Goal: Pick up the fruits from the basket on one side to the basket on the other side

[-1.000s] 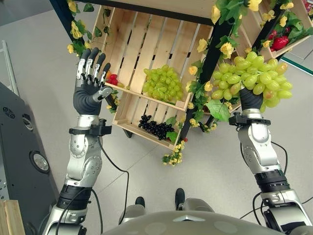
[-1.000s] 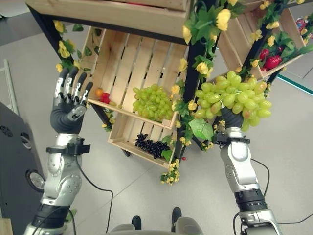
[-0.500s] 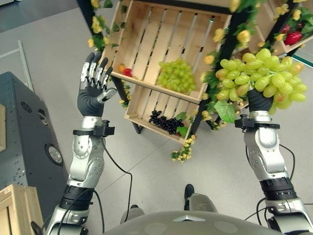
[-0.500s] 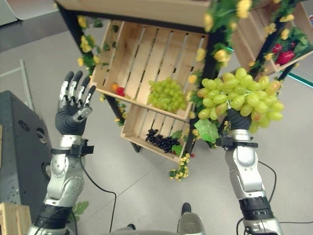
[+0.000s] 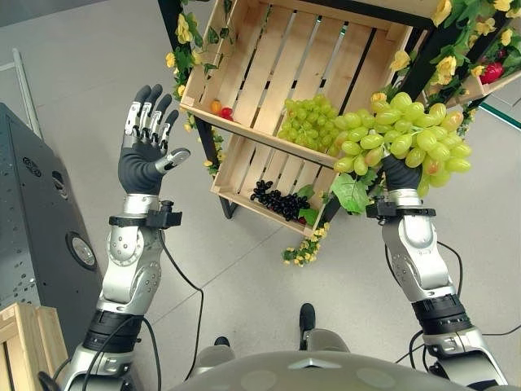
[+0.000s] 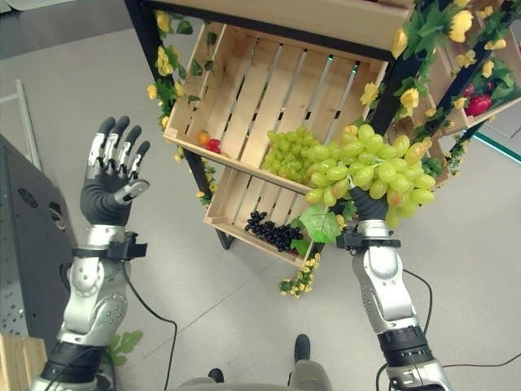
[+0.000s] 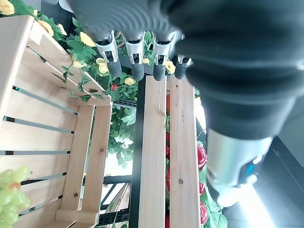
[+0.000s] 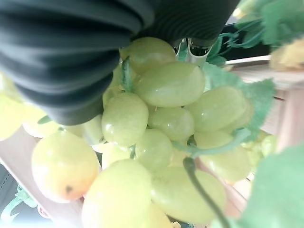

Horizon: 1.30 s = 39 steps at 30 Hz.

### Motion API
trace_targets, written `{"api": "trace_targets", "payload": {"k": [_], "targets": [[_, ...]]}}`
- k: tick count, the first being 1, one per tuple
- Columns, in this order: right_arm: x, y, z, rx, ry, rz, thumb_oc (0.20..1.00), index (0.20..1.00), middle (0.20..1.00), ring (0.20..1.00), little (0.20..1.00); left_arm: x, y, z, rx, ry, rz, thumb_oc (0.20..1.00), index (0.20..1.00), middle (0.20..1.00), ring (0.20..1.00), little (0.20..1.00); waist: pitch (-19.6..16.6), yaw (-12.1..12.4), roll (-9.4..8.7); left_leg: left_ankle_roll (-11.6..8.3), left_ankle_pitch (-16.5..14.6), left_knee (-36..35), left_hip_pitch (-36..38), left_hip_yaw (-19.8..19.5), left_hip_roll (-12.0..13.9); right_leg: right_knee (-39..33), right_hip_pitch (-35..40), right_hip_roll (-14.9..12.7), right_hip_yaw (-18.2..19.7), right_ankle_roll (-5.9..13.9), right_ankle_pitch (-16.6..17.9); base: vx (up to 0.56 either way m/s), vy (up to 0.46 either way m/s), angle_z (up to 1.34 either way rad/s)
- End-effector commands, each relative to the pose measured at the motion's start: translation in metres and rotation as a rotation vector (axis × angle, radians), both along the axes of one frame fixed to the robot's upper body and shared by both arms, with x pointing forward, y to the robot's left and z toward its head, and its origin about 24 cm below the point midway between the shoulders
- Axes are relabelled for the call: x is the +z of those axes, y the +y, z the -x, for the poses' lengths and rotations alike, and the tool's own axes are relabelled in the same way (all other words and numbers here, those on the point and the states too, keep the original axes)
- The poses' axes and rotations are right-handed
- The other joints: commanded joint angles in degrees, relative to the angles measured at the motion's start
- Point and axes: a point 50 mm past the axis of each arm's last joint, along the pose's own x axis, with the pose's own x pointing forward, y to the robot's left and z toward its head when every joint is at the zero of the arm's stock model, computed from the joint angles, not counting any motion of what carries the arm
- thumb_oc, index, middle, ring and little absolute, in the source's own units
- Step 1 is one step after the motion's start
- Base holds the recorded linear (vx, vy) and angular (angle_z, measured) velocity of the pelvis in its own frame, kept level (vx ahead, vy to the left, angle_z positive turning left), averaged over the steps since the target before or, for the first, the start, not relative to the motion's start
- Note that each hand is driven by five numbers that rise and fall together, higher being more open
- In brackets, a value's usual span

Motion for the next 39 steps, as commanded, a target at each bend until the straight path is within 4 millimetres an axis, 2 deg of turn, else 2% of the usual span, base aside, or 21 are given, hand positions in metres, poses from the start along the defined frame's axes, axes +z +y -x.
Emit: {"api": "trace_targets", "payload": {"k": [1,4,16,21,30,36,39], "targets": [[0.047,0.002,-0.004,0.038,-0.214,0.024,0.2,0.2,0.2,0.2,0.2,0.02,-0.001,0.008,-0.015,-0.113,-0.042,1.0,1.0,1.0,1.0,1.0,-1.8,0.2,-0.55,3.02,-0.9,1.3,-1.0,-1.1,-1.9,5.3,7.8,-0.1,-0.7,2.83,-9.9,0.04,-0.038,0.05],[0.045,0.002,-0.007,0.044,-0.196,0.053,0.2,0.2,0.2,0.2,0.2,0.018,-0.002,0.008,-0.034,-0.104,-0.023,1.0,1.0,1.0,1.0,1.0,-2.2,0.3,-0.69,2.95,-0.8,0.9,-0.4,-1.7,-1.8,4.5,8.8,0.1,-1.3,2.75,-9.9,0.04,-0.033,0.1],[0.043,0.022,-0.063,0.09,-0.029,0.191,0.2,0.2,0.2,0.2,0.2,0.019,-0.027,0.01,-0.227,-0.089,0.001,1.0,1.0,1.0,1.0,1.0,-2.5,4.0,-2.67,1.87,0.3,-0.8,0.3,-3.2,-0.7,1.1,11.6,0.5,-3.9,2.45,-9.2,0.01,-0.017,0.12],[0.045,0.021,-0.083,0.044,0.024,0.247,0.2,0.2,0.2,0.2,0.2,0.023,-0.034,0.009,-0.267,-0.101,-0.002,1.0,1.0,1.0,1.0,1.0,-1.9,5.5,-3.5,1.77,0.4,-0.5,-0.2,-3.9,-0.7,1.1,11.7,0.6,-4.4,2.58,-8.9,0.0,-0.007,0.07],[0.038,0.006,-0.101,-0.05,0.119,0.229,0.2,0.2,0.2,0.2,0.2,0.032,-0.04,0.009,-0.303,-0.137,-0.006,1.0,1.0,1.0,1.0,1.0,-0.6,7.7,-4.39,1.8,0.3,0.8,-2.3,-5.6,-0.7,1.5,11.0,0.8,-5.4,2.62,-9.0,-0.01,-0.007,0.1],[0.04,-0.025,-0.116,-0.18,0.203,0.172,0.2,0.2,0.2,0.2,0.2,0.034,-0.038,0.01,-0.305,-0.138,-0.002,1.0,1.0,1.0,1.0,1.0,0.9,8.9,-4.47,1.61,1.2,0.3,-3.8,-6.6,-1.0,1.1,10.0,0.7,-6.1,2.61,-8.5,-0.03,0.0,0.11],[0.045,-0.036,-0.121,-0.226,0.235,0.212,0.2,0.2,0.2,0.2,0.2,0.036,-0.04,0.009,-0.323,-0.144,-0.012,1.0,1.0,1.0,1.0,1.0,1.7,9.4,-4.19,1.4,2.0,-0.1,-5.0,-7.0,-1.0,1.0,8.8,0.7,-6.3,2.61,-8.1,-0.06,0.013,0.03]]}}
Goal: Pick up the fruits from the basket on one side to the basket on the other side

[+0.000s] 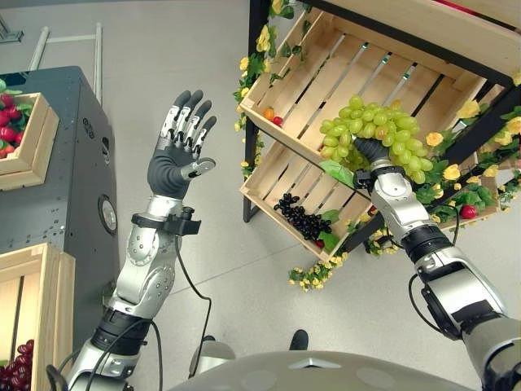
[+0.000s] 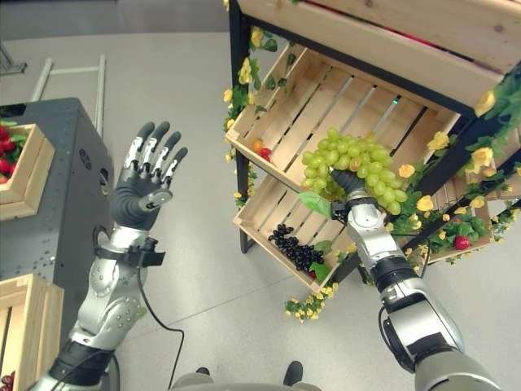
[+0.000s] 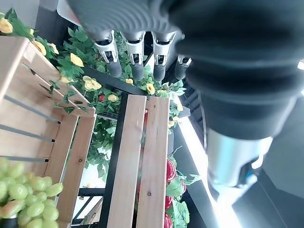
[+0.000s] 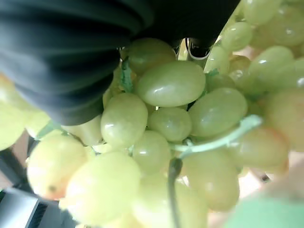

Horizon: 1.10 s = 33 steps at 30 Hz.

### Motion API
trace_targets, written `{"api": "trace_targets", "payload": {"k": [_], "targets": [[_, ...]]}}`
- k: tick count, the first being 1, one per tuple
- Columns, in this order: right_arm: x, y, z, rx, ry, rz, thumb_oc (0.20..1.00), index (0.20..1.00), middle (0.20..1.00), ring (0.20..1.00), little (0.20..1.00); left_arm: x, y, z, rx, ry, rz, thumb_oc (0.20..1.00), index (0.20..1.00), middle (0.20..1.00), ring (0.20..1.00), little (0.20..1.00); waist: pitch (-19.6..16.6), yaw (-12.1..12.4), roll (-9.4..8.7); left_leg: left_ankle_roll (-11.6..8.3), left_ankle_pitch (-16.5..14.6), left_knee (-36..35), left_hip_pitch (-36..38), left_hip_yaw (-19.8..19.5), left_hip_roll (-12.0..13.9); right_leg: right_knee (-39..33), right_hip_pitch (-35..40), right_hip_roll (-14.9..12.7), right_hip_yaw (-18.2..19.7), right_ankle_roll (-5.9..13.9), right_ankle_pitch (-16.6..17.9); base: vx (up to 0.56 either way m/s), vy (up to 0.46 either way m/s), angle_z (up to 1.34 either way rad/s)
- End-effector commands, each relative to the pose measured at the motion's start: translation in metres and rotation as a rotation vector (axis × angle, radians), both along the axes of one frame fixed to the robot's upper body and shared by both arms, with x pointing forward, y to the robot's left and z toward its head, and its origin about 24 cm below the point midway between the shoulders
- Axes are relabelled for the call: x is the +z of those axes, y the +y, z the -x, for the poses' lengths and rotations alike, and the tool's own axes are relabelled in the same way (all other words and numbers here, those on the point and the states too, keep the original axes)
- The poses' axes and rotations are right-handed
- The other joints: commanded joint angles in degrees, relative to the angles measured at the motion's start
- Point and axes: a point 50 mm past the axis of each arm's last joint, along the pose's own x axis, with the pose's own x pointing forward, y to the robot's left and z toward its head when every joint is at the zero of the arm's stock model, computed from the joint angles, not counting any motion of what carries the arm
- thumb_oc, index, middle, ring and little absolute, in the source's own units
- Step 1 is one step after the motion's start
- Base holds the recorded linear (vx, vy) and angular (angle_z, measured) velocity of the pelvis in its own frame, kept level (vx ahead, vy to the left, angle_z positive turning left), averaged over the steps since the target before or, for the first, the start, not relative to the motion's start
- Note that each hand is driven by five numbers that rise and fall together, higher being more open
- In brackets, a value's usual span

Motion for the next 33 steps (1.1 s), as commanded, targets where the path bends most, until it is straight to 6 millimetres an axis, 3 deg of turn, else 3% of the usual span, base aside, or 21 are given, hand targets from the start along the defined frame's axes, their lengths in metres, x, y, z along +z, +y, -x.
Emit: {"api": "trace_targets", "payload": {"k": [1,8,18,19,20,33], "targets": [[0.064,-0.021,-0.02,-0.081,-0.148,0.019,0.2,0.2,0.2,0.2,0.2,0.038,-0.013,0.008,-0.103,-0.177,0.008,1.0,1.0,1.0,1.0,1.0,2.3,1.0,-0.17,2.55,1.3,0.2,-3.5,0.2,-2.4,4.2,3.7,0.3,1.4,2.77,-7.2,-0.03,0.008,0.11],[0.067,-0.046,-0.024,-0.199,-0.085,0.029,0.2,0.2,0.2,0.2,0.2,0.042,-0.016,0.008,-0.118,-0.187,-0.007,1.0,1.0,1.0,1.0,1.0,3.2,0.9,0.44,2.23,3.0,-1.6,-5.4,-1.3,-2.4,3.7,2.2,0.3,0.0,2.98,-6.6,-0.04,0.005,0.11],[0.081,-0.052,-0.026,-0.236,-0.107,0.015,0.2,0.2,0.2,0.2,0.2,0.04,-0.018,0.008,-0.121,-0.176,0.002,1.0,1.0,1.0,1.0,1.0,3.1,0.5,1.21,2.29,3.2,-1.8,-6.2,-2.0,-2.9,3.5,1.9,-0.2,-0.6,3.06,-6.5,0.01,0.015,0.07],[0.08,-0.052,-0.026,-0.234,-0.104,0.014,0.385,0.385,0.385,0.385,0.385,0.039,-0.018,0.008,-0.118,-0.172,0.003,1.0,1.0,1.0,1.0,1.0,3.0,0.4,1.24,2.28,3.2,-1.8,-6.1,-2.0,-2.9,3.6,1.9,-0.2,-0.6,3.06,-6.5,0.0,0.0,0.0],[0.08,-0.052,-0.027,-0.235,-0.102,0.01,1.0,1.0,1.0,1.0,1.0,0.039,-0.018,0.008,-0.116,-0.172,0.005,1.0,1.0,1.0,1.0,1.0,3.0,0.3,1.27,2.32,3.1,-1.8,-6.0,-2.0,-2.9,3.6,1.9,-0.1,-0.5,3.05,-6.6,0.0,0.0,0.0],[0.074,-0.043,-0.029,-0.208,-0.084,-0.003,1.0,1.0,1.0,1.0,1.0,0.037,-0.016,0.009,-0.099,-0.161,0.008,1.0,1.0,1.0,1.0,1.0,2.4,-0.7,1.28,2.56,2.3,-1.6,-4.7,-1.1,-2.8,3.8,2.5,-0.1,0.6,2.97,-7.0,0.0,0.001,0.0]]}}
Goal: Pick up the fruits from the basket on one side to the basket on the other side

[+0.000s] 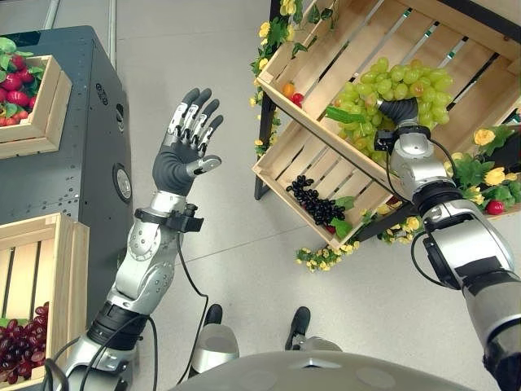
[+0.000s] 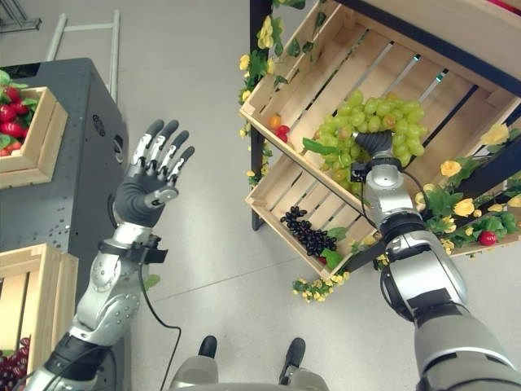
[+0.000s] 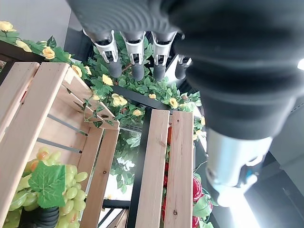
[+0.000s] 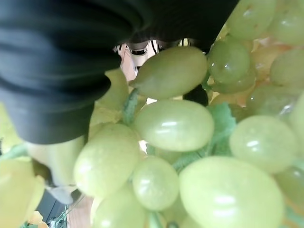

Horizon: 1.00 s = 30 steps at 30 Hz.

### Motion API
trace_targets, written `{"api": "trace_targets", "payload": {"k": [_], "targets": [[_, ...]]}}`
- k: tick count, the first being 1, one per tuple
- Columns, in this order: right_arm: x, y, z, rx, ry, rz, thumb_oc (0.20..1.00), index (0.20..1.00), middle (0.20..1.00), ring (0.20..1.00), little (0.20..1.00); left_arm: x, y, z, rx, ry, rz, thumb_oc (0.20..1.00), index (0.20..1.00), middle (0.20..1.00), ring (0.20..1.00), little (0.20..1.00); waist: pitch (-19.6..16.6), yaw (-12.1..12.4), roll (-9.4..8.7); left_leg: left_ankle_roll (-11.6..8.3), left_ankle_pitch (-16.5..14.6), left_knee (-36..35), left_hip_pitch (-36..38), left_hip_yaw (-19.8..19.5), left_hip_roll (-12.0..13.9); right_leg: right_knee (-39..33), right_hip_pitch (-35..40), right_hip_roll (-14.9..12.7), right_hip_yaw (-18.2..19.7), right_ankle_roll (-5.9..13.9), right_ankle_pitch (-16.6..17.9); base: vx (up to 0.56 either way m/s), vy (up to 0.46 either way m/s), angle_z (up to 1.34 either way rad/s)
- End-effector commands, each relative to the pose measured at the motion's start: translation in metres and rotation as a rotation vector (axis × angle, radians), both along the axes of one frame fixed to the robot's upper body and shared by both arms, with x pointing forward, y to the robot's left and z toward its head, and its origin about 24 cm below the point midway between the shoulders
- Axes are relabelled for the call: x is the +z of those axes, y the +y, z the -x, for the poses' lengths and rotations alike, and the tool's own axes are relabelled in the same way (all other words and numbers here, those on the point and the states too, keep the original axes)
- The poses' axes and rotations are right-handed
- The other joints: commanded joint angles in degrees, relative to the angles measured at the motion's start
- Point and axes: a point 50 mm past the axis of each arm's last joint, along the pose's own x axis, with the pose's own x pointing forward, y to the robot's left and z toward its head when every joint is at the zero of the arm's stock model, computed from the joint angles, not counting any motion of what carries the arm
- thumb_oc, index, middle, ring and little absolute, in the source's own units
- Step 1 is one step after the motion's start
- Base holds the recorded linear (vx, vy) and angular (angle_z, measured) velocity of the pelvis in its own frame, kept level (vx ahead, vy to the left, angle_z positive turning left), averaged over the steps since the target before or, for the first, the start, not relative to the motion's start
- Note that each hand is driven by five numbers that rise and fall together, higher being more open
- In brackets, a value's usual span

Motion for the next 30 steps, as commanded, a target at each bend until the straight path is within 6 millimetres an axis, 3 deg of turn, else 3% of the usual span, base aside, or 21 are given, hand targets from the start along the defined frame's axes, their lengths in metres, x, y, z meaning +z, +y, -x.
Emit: {"api": "trace_targets", "payload": {"k": [1,10,12,17,19,20,23,30], "targets": [[0.028,-0.014,-0.005,-0.054,-0.05,-0.017,1.0,1.0,1.0,1.0,1.0,0.035,-0.009,0.012,-0.065,-0.174,0.01,1.0,1.0,1.0,1.0,1.0,-0.3,-1.2,-0.19,2.78,1.0,-1.7,-0.6,1.9,-2.7,3.8,5.2,0.0,2.5,3.4,-7.3,0.01,0.01,-0.05],[0.026,-0.019,-0.005,-0.066,-0.002,0.06,1.0,1.0,1.0,1.0,1.0,0.033,-0.008,0.012,-0.065,-0.162,0.005,1.0,1.0,1.0,1.0,1.0,-0.6,-1.8,-0.48,2.98,0.5,-1.6,0.3,2.8,-2.7,3.9,5.7,0.0,3.4,3.51,-7.3,0.0,0.002,-0.01],[0.032,-0.02,-0.006,-0.06,0.029,0.188,1.0,1.0,1.0,1.0,1.0,0.033,-0.007,0.012,-0.062,-0.161,-0.004,1.0,1.0,1.0,1.0,1.0,-0.6,-1.9,-0.79,2.98,0.5,-1.6,0.4,2.9,-2.6,3.9,5.6,0.0,3.6,3.53,-7.3,0.0,0.0,0.0],[0.075,-0.021,-0.008,-0.079,0.063,0.865,1.0,1.0,1.0,1.0,1.0,0.032,-0.003,0.014,-0.048,-0.165,-0.046,1.0,1.0,1.0,1.0,1.0,-0.3,-3.2,-1.94,2.99,0.2,-1.6,0.8,3.5,-2.4,4.3,5.4,0.3,4.3,3.61,-7.2,0.0,-0.001,-0.01],[0.08,-0.024,-0.006,-0.096,0.054,0.935,1.0,1.0,1.0,1.0,1.0,0.033,-0.003,0.014,-0.052,-0.171,-0.056,1.0,1.0,1.0,1.0,1.0,-0.5,-3.4,-2.12,3.03,0.2,-1.6,0.8,3.5,-2.3,4.3,5.3,0.3,4.4,3.66,-7.2,0.01,-0.005,-0.03],[0.084,-0.03,-0.004,-0.122,0.083,1.16,1.0,1.0,1.0,1.0,1.0,0.034,-0.004,0.015,-0.062,-0.183,-0.07,1.0,1.0,1.0,1.0,1.0,-0.7,-3.4,-2.73,3.02,0.1,-1.5,0.9,3.5,-2.3,4.2,5.3,0.4,4.4,3.76,-7.2,0.02,-0.01,-0.08],[0.087,-0.037,0.0,-0.125,0.143,1.474,1.0,1.0,1.0,1.0,1.0,0.037,-0.006,0.014,-0.069,-0.207,-0.098,1.0,1.0,1.0,1.0,1.0,-1.0,-3.5,-3.52,2.95,-0.1,-1.5,1.1,3.6,-2.2,4.2,5.5,0.4,4.6,3.84,-7.4,0.02,-0.004,-0.12],[0.08,-0.055,0.008,-0.132,0.244,1.762,1.0,1.0,1.0,1.0,1.0,0.037,-0.008,0.012,-0.056,-0.222,-0.14,1.0,1.0,1.0,1.0,1.0,-1.2,-3.4,-5.18,2.87,-0.5,-1.6,2.0,4.1,-1.8,4.1,6.1,0.7,4.8,3.99,-7.4,0.01,-0.01,-0.05]]}}
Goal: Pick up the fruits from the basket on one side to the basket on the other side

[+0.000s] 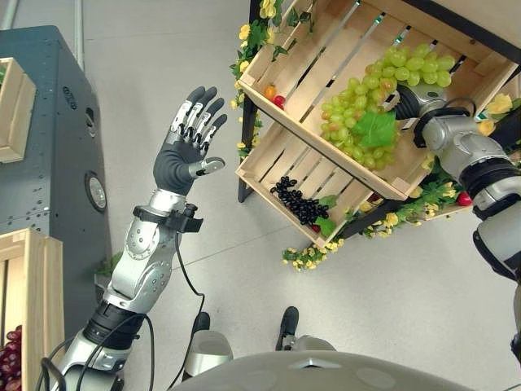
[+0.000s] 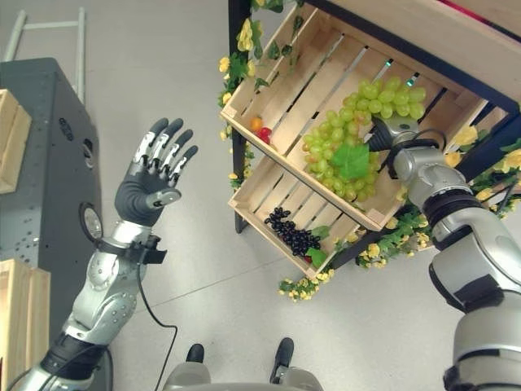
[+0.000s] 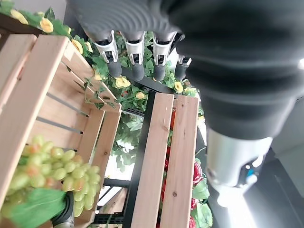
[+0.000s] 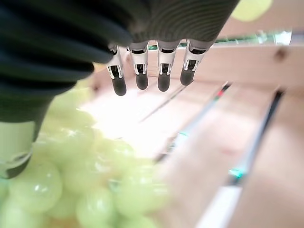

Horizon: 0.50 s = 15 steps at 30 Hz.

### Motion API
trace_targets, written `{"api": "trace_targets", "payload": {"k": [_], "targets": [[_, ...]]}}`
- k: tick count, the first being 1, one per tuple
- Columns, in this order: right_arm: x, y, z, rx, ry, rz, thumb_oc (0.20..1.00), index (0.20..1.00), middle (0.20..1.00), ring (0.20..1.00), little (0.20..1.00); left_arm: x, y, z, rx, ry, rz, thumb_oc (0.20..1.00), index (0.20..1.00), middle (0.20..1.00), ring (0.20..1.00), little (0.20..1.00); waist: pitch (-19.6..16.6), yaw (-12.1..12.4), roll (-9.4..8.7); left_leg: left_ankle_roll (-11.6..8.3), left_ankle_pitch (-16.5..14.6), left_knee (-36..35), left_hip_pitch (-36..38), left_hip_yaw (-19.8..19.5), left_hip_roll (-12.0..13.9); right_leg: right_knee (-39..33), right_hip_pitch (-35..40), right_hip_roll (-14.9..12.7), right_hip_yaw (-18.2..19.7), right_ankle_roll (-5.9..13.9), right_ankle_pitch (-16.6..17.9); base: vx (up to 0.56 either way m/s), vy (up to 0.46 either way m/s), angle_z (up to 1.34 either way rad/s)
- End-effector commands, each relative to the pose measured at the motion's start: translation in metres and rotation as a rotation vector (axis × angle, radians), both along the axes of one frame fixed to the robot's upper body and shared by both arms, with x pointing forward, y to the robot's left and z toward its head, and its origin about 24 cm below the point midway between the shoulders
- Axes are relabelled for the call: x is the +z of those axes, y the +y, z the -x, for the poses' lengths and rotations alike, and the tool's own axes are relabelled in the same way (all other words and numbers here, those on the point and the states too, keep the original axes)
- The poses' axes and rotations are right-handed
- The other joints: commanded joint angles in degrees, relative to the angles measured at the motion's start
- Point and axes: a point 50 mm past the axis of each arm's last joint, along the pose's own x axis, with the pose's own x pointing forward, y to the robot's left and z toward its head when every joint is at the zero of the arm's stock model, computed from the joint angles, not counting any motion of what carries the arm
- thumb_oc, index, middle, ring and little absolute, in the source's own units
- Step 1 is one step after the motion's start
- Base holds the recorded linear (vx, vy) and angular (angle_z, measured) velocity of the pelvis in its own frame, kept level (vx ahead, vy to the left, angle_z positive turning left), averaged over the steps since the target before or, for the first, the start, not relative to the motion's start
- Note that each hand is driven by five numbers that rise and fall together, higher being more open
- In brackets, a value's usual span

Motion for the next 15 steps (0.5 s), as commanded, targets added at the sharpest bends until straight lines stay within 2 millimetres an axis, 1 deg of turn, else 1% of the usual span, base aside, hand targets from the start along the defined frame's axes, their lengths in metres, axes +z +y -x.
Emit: {"api": "trace_targets", "payload": {"k": [1,6,10,15], "targets": [[0.036,-0.03,0.007,-0.106,-0.039,0.243,1.0,1.0,1.0,1.0,1.0,0.032,-0.006,0.01,-0.042,-0.188,-0.061,1.0,1.0,1.0,1.0,1.0,-1.3,-0.4,-1.57,2.75,-0.5,0.1,-1.5,1.8,-1.8,4.1,5.0,0.3,2.1,3.85,-7.4,0.0,0.0,0.0],[0.034,-0.033,0.009,-0.103,-0.006,0.375,1.0,1.0,1.0,1.0,1.0,0.031,-0.005,0.01,-0.038,-0.192,-0.075,1.0,1.0,1.0,1.0,1.0,-1.5,-0.3,-2.42,2.73,-0.7,0.0,-1.1,2.1,-1.6,3.8,5.1,0.3,2.3,3.96,-7.3,0.0,0.0,0.0],[0.035,-0.026,0.007,-0.071,0.011,0.466,1.0,1.0,1.0,1.0,1.0,0.031,-0.005,0.009,-0.031,-0.195,-0.082,1.0,1.0,1.0,1.0,1.0,-1.7,-0.3,-2.91,2.79,-0.8,0.0,-0.8,2.4,-1.8,3.7,5.3,0.3,2.7,3.96,-7.3,0.0,0.002,-0.02],[0.037,-0.017,0.005,-0.029,0.013,0.53,1.0,1.0,1.0,1.0,1.0,0.032,-0.005,0.01,-0.03,-0.201,-0.086,1.0,1.0,1.0,1.0,1.0,-1.9,-0.5,-2.84,2.84,-1.0,-0.1,-0.5,2.6,-1.8,3.6,5.3,0.3,3.0,3.98,-7.3,0.01,0.012,-0.08]]}}
